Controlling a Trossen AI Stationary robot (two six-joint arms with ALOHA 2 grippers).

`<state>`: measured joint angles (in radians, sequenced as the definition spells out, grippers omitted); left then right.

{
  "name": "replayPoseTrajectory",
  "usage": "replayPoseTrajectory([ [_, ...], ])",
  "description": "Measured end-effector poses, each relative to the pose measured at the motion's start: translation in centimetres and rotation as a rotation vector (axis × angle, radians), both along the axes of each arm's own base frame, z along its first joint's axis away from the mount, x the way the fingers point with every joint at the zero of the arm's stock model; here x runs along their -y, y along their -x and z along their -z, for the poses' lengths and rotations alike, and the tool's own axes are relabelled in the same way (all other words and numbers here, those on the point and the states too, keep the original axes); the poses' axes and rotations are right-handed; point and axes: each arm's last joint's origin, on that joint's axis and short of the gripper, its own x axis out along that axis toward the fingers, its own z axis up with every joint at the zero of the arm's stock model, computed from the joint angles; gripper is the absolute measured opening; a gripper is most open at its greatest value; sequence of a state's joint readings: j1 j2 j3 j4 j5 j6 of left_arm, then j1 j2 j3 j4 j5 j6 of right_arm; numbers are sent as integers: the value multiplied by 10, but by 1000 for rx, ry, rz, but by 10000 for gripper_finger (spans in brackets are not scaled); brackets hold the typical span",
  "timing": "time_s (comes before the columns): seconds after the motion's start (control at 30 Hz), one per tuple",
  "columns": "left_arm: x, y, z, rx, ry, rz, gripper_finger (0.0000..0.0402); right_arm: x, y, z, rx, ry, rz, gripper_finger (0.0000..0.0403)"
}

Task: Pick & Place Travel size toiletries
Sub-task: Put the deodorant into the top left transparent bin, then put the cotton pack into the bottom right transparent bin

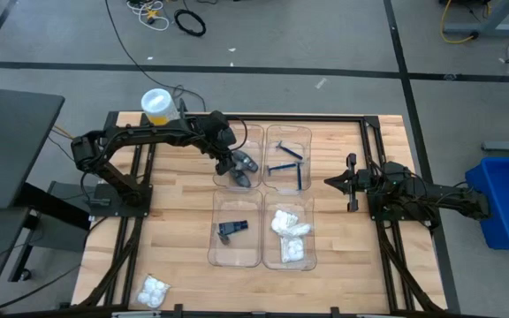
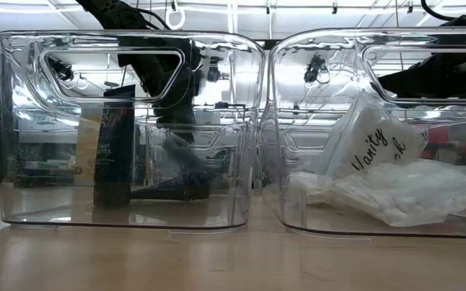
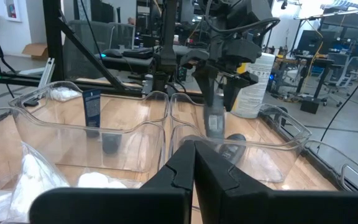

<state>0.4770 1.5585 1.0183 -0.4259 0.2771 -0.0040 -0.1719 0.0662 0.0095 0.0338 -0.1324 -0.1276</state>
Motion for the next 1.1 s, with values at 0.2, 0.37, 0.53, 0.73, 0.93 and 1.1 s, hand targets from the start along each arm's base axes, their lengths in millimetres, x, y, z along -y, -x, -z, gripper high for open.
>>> replayPoseTrajectory([
  [0.2, 0, 0, 0, 0, 11, -13, 256, 0, 0, 0, 0, 0, 0, 13],
  [0.37, 0, 0, 0, -1, 15, -18, 257, 0, 0, 0, 0, 0, 0, 14],
  [0.53, 4, 3, -8, 16, 33, -39, 256, 0, 0, 0, 0, 0, -1, 14],
  [0.73, 17, 11, -29, 63, 13, -18, 256, 0, 0, 0, 0, 0, 0, 13],
  [0.93, 32, 19, -49, 104, -40, -6, 255, 0, 0, 0, 0, 0, 0, 13],
  [1.1, 41, 18, -52, 109, -51, 18, 255, 0, 0, 0, 0, 0, 0, 13],
])
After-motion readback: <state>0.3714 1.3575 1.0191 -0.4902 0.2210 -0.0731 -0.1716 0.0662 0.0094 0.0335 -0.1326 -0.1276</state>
